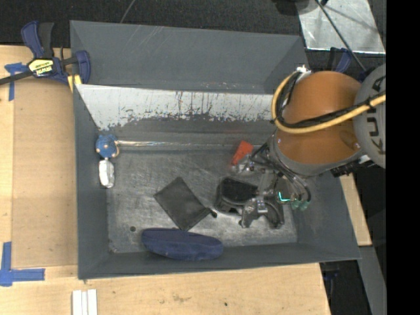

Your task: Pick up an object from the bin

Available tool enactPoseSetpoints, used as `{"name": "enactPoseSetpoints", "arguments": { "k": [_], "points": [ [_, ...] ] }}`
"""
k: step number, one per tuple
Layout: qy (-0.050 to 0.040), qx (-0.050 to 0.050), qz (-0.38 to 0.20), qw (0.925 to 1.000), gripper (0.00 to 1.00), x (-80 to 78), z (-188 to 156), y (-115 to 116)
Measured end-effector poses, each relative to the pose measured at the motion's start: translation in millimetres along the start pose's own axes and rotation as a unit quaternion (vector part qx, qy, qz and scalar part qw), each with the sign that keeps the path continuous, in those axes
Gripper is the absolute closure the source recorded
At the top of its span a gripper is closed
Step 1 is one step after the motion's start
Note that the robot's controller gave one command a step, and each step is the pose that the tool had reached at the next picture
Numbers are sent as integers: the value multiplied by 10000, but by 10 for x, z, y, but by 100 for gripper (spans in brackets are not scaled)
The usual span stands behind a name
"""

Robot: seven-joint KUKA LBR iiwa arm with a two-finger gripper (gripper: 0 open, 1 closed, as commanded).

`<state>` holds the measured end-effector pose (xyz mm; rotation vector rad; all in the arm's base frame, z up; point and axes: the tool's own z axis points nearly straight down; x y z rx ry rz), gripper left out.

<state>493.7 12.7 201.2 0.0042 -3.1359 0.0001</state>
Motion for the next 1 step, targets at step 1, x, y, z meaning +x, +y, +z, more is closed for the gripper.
{"name": "enactPoseSetpoints", "arguments": {
  "k": [1],
  "points": [
    [-154,-20,-85,9998,0,47,1286,196]
  ]
}}
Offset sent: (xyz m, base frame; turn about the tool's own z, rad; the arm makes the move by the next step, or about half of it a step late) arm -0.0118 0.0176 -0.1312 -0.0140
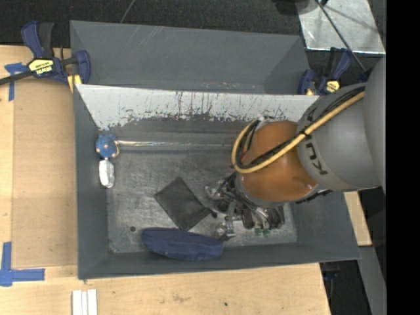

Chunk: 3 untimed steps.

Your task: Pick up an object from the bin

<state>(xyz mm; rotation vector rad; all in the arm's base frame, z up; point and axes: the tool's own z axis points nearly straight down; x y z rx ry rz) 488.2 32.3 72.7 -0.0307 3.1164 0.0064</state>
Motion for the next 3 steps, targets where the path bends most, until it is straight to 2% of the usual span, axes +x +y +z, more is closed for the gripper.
{"name": "enactPoseSetpoints", "arguments": {
  "k": [1,2,3],
  "points": [
    [99,1,-1135,9935,0,28,-282,307],
    [109,8,-792,9968,0,24,-273,225],
    [78,5,-786,9969,0,-5,-3,218]
  ]
}}
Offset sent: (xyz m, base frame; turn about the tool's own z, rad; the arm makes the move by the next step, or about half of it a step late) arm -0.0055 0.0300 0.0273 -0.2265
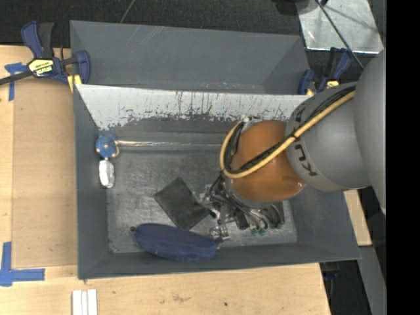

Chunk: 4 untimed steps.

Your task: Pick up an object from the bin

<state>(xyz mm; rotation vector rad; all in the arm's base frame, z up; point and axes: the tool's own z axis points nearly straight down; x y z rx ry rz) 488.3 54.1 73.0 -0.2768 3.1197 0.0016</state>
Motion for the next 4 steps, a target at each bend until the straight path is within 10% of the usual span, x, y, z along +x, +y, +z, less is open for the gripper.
{"name": "enactPoseSetpoints", "arguments": {
  "k": [1,2,4],
  "points": [
    [24,0,-3,10000,0,-14,-19,0],
    [-105,3,6,9999,100,-85,-60,-2],
    [11,5,10,10000,100,-141,-1117,-9]
  ]
}}
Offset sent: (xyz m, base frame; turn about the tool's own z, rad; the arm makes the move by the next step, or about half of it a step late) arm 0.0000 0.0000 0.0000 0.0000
